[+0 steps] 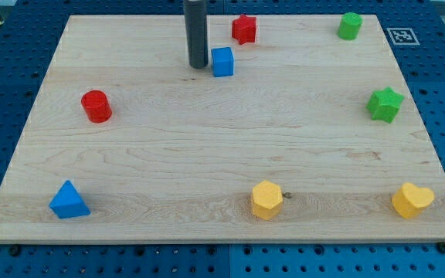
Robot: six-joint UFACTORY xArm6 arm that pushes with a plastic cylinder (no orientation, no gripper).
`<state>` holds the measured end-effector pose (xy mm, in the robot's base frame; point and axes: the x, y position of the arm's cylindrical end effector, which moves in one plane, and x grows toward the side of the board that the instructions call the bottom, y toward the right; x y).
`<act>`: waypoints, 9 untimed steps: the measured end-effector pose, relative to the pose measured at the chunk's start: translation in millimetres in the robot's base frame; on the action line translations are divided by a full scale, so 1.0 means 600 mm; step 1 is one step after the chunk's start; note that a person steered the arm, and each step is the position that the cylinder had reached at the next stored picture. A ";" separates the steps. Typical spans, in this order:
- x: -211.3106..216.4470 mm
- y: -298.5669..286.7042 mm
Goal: Point your arm to the left of the hexagon
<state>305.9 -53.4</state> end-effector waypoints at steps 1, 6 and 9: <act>-0.010 0.030; 0.136 0.026; 0.276 0.064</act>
<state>471.6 -15.0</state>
